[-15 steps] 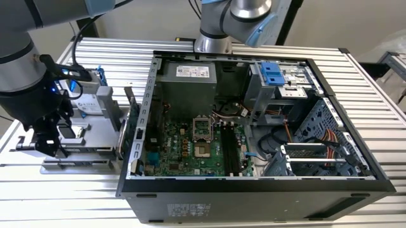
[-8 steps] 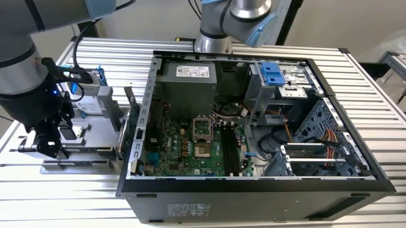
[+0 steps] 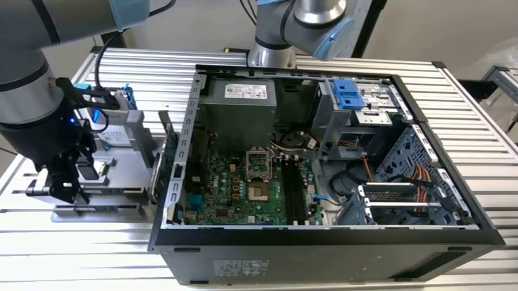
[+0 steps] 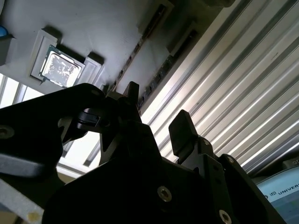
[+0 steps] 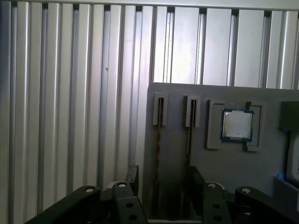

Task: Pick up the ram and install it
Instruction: 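Pick up the ram and move it above insertion slot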

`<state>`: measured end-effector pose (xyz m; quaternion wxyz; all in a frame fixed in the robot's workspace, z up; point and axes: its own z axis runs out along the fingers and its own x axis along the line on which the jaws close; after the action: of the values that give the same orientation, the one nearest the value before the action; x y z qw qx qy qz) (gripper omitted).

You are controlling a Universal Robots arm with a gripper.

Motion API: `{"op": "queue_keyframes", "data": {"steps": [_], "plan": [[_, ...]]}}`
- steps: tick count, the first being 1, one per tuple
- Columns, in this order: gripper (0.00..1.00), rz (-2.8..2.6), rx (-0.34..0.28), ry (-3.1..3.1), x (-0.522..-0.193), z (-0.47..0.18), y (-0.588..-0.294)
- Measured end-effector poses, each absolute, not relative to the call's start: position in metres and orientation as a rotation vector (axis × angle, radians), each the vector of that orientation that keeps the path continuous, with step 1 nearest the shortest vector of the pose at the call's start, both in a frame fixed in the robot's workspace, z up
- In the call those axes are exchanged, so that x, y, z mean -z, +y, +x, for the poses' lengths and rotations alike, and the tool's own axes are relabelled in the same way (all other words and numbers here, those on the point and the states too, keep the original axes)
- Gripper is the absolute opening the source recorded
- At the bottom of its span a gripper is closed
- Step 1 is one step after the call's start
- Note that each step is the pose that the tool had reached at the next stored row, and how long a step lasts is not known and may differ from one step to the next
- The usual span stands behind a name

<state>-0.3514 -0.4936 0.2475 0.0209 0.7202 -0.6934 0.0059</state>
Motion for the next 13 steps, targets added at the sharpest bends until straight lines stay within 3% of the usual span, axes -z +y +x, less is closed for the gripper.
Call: {"op": "queue_keyframes", "data": {"steps": [13], "plan": [[1.00, 2.228, -0.019, -2.154, -0.2387, -0.3514, -0.4931]]}}
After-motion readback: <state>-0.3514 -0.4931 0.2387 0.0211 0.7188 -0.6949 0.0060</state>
